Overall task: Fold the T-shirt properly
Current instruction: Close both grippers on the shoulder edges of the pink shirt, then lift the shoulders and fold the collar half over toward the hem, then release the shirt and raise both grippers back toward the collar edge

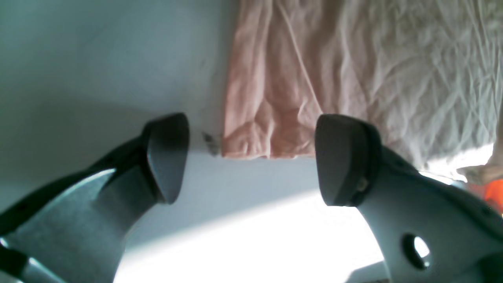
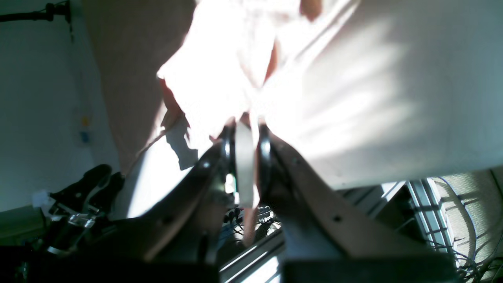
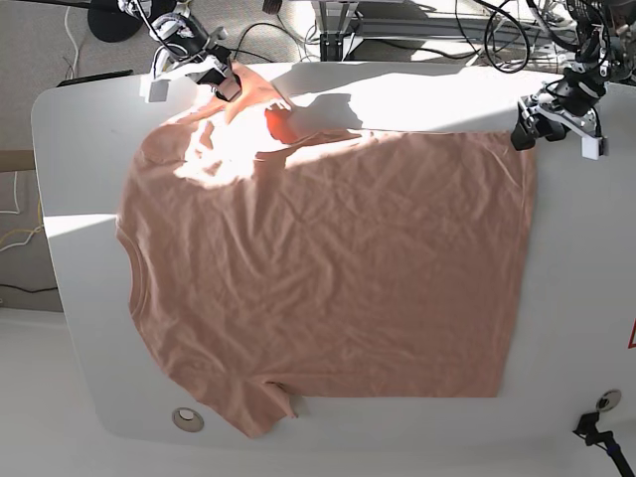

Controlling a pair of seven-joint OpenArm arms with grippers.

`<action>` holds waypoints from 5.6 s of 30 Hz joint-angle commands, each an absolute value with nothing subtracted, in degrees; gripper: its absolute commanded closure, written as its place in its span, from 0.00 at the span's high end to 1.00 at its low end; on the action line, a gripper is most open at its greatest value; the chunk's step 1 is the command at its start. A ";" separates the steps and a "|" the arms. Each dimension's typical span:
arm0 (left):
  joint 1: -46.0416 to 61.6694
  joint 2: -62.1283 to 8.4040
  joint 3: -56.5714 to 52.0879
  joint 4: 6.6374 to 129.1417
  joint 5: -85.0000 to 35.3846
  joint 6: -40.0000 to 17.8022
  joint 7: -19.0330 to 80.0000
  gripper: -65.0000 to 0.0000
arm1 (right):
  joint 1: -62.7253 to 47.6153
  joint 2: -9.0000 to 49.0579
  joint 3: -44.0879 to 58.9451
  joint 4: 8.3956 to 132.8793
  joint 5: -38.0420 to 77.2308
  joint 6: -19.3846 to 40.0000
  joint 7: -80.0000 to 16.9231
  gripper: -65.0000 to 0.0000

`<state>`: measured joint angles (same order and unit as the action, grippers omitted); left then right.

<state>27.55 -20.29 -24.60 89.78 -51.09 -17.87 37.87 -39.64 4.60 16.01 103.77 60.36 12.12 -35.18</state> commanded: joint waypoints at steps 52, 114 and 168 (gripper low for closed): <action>37.32 -20.79 -23.87 109.23 -51.30 -18.07 35.74 0.00 | -44.09 8.57 19.38 114.42 68.70 20.18 -34.68 0.00; -2.68 -24.04 -17.54 94.29 -29.41 -18.07 33.54 0.57 | -0.66 25.71 17.89 94.20 62.46 19.91 -47.34 0.68; 3.56 -24.04 -18.07 77.58 -23.69 -22.11 26.59 0.63 | -10.33 14.20 27.47 86.20 15.52 36.97 -36.09 0.00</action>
